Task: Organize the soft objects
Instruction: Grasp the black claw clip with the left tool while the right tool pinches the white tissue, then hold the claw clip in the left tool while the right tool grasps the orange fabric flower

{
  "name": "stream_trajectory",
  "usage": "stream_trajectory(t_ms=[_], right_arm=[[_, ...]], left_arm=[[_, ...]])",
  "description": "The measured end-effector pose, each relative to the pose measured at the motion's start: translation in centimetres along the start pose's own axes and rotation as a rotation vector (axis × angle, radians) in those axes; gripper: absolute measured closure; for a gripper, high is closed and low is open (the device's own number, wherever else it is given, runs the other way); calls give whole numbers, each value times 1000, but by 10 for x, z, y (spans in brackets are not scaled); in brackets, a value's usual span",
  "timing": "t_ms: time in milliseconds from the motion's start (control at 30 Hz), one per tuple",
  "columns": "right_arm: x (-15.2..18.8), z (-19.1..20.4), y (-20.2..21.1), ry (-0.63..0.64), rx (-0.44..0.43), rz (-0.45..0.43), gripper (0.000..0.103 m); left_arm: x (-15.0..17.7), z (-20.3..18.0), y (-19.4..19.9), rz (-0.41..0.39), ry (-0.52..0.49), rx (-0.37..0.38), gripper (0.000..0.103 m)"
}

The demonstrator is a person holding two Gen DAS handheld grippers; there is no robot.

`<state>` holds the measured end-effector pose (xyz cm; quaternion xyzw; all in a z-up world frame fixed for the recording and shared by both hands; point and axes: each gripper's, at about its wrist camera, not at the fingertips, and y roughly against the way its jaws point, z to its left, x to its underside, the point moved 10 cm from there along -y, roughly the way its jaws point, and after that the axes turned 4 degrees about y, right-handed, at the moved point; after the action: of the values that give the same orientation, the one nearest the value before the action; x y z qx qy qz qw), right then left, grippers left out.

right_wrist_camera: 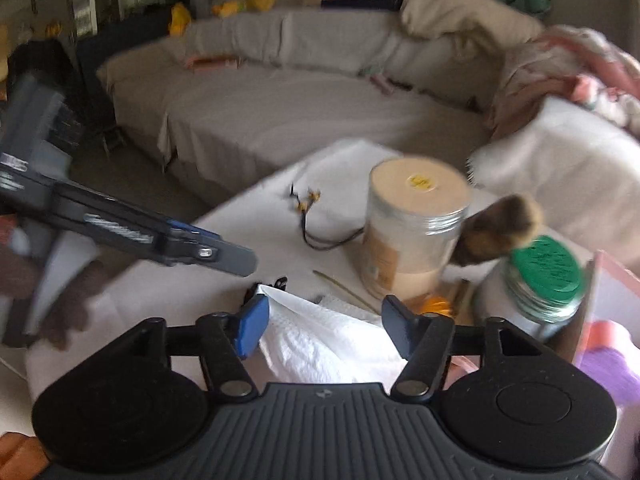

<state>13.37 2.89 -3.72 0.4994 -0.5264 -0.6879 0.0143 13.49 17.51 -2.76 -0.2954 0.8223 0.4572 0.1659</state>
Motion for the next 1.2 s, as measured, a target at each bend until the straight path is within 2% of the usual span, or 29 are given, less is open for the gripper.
stream_trajectory(t_ms=[100,133,200,233,267,433,467,533,633,767,867,967,1033,1133,1200], right_arm=[[16,-5,-25,-43,-2,101,40],[20,-7,-25,-64,-4,107,45],[25,-13,-18,-105,16,85,67],[29,-17,-11,-124,23,84,85],[33,-19,-5,-139,26,78,93],[39,-34,39,-185,90,-27,96],[38,-38,47,-198,97,-45,96],[36,-45,62,-222,107,-78,96],[33,-52,70,-224,132,-110,96],[37,-49,67,-225,117,-100,96],[41,-38,57,-209,96,-78,95],[45,-30,48,-203,75,-48,85],[47,-28,46,-205,77,-44,78],[47,-31,47,-207,91,-48,69],[48,-32,48,-215,97,-46,64]], left_arm=[[9,2,-3,33,26,20,28],[13,2,-4,43,26,24,28],[18,-2,-8,59,35,32,28],[20,-4,-11,64,48,38,28],[22,-7,-15,71,60,47,28],[24,-26,-31,53,29,42,31],[23,-30,-33,51,7,25,33],[24,-36,-37,52,-59,-21,42],[28,-40,-36,64,-158,-74,48],[32,-36,-29,80,-241,-123,48],[29,-25,-22,66,-280,-197,48],[21,-8,-14,35,-253,-256,48],[16,-4,-10,20,-218,-232,48],[15,-12,-9,18,-197,-138,48],[14,-16,-13,12,-207,-125,48]])
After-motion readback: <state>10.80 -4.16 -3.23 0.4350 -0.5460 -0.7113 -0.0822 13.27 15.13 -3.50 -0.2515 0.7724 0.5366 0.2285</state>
